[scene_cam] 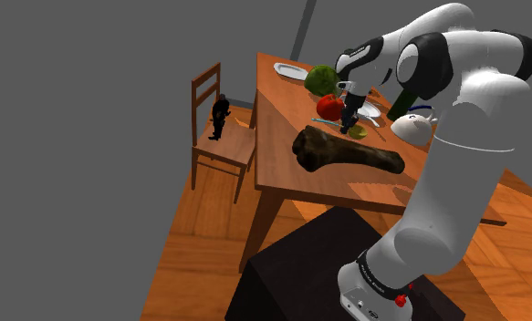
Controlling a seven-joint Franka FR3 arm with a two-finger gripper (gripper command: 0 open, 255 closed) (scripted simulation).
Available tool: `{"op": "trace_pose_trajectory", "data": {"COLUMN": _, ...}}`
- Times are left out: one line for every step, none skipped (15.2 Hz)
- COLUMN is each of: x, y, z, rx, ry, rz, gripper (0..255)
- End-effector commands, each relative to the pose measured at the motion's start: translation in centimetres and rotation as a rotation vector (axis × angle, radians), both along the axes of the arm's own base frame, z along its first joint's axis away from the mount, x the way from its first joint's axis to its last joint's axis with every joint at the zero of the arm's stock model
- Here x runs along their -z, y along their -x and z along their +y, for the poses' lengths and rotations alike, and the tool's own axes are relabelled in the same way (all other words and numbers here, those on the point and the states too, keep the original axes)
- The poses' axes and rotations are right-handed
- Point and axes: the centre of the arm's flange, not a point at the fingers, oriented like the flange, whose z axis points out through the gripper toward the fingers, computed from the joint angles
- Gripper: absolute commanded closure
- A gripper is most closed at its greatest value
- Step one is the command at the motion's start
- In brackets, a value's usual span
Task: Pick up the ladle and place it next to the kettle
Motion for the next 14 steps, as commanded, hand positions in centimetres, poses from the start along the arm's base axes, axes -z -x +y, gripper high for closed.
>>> {"op": "trace_pose_trajectory", "data": {"x": -1.0, "y": 0.0, "z": 0.0, "rx": 0.000, "ry": 0.000, "rz": 0.000, "gripper": 255}}
{"op": "trace_pose_trajectory", "data": {"x": -1.5, "y": 0.0, "z": 0.0, "rx": 0.000, "ry": 0.000, "rz": 0.000, "gripper": 255}}
{"op": "trace_pose_trajectory", "data": {"x": -2.1, "y": 0.0, "z": 0.0, "rx": 0.000, "ry": 0.000, "rz": 0.000, "gripper": 255}}
{"op": "trace_pose_trajectory", "data": {"x": -2.6, "y": 0.0, "z": 0.0, "rx": 0.000, "ry": 0.000, "rz": 0.000, "gripper": 255}}
{"op": "trace_pose_trajectory", "data": {"x": -3.1, "y": 0.0, "z": 0.0, "rx": 0.000, "ry": 0.000, "rz": 0.000, "gripper": 255}}
{"op": "trace_pose_trajectory", "data": {"x": -3.7, "y": 0.0, "z": 0.0, "rx": 0.000, "ry": 0.000, "rz": 0.000, "gripper": 255}}
{"op": "trace_pose_trajectory", "data": {"x": -4.2, "y": 0.0, "z": 0.0, "rx": 0.000, "ry": 0.000, "rz": 0.000, "gripper": 255}}
{"op": "trace_pose_trajectory", "data": {"x": -4.7, "y": 0.0, "z": 0.0, "rx": 0.000, "ry": 0.000, "rz": 0.000, "gripper": 255}}
{"op": "trace_pose_trajectory", "data": {"x": -5.2, "y": 0.0, "z": 0.0, "rx": 0.000, "ry": 0.000, "rz": 0.000, "gripper": 255}}
{"op": "trace_pose_trajectory", "data": {"x": -5.8, "y": 0.0, "z": 0.0, "rx": 0.000, "ry": 0.000, "rz": 0.000, "gripper": 255}}
{"op": "trace_pose_trajectory", "data": {"x": -6.3, "y": 0.0, "z": 0.0, "rx": 0.000, "ry": 0.000, "rz": 0.000, "gripper": 255}}
{"op": "trace_pose_trajectory", "data": {"x": -6.8, "y": 0.0, "z": 0.0, "rx": 0.000, "ry": 0.000, "rz": 0.000, "gripper": 255}}
{"op": "trace_pose_trajectory", "data": {"x": -7.3, "y": 0.0, "z": 0.0, "rx": 0.000, "ry": 0.000, "rz": 0.000, "gripper": 255}}
{"op": "trace_pose_trajectory", "data": {"x": -7.9, "y": 0.0, "z": 0.0, "rx": 0.000, "ry": 0.000, "rz": 0.000, "gripper": 255}}
